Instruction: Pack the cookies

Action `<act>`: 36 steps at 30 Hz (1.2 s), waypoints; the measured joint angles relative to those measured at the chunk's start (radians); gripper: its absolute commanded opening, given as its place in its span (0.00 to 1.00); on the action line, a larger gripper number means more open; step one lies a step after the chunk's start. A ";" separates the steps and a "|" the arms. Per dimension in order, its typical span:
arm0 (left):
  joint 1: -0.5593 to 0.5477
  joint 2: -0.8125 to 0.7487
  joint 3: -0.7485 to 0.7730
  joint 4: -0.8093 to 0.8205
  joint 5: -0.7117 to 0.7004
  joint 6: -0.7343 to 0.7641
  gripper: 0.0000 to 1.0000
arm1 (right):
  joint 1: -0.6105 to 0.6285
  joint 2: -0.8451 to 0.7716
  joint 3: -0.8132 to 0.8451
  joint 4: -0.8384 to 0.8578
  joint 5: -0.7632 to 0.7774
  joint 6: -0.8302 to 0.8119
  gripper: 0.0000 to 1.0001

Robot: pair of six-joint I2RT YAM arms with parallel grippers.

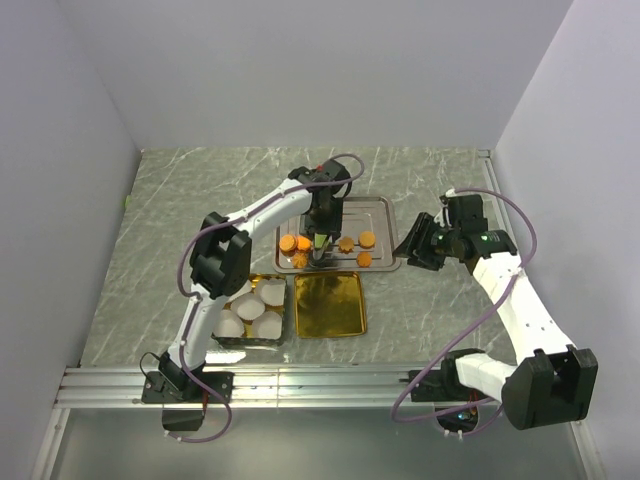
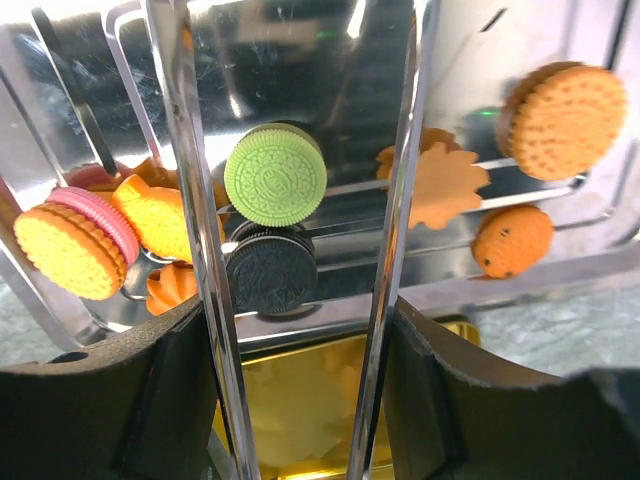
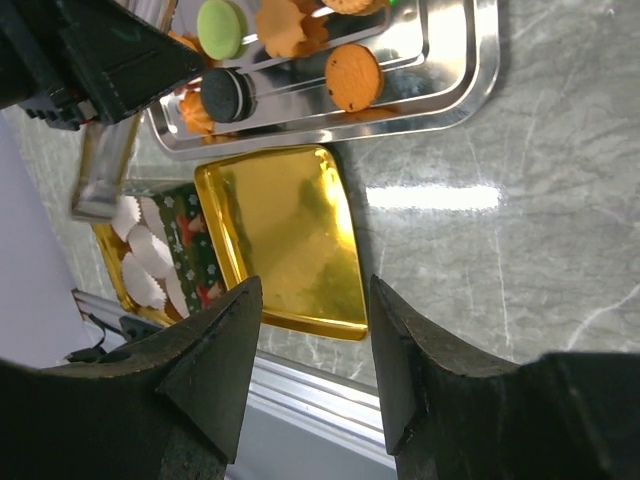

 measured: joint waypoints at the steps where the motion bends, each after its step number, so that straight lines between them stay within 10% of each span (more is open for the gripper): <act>1: 0.000 0.007 0.002 -0.002 0.000 -0.002 0.62 | -0.002 0.000 0.000 -0.004 0.000 -0.004 0.55; 36: 0.023 -0.067 0.075 -0.114 -0.012 -0.013 0.39 | -0.021 0.026 0.072 -0.038 -0.010 -0.038 0.54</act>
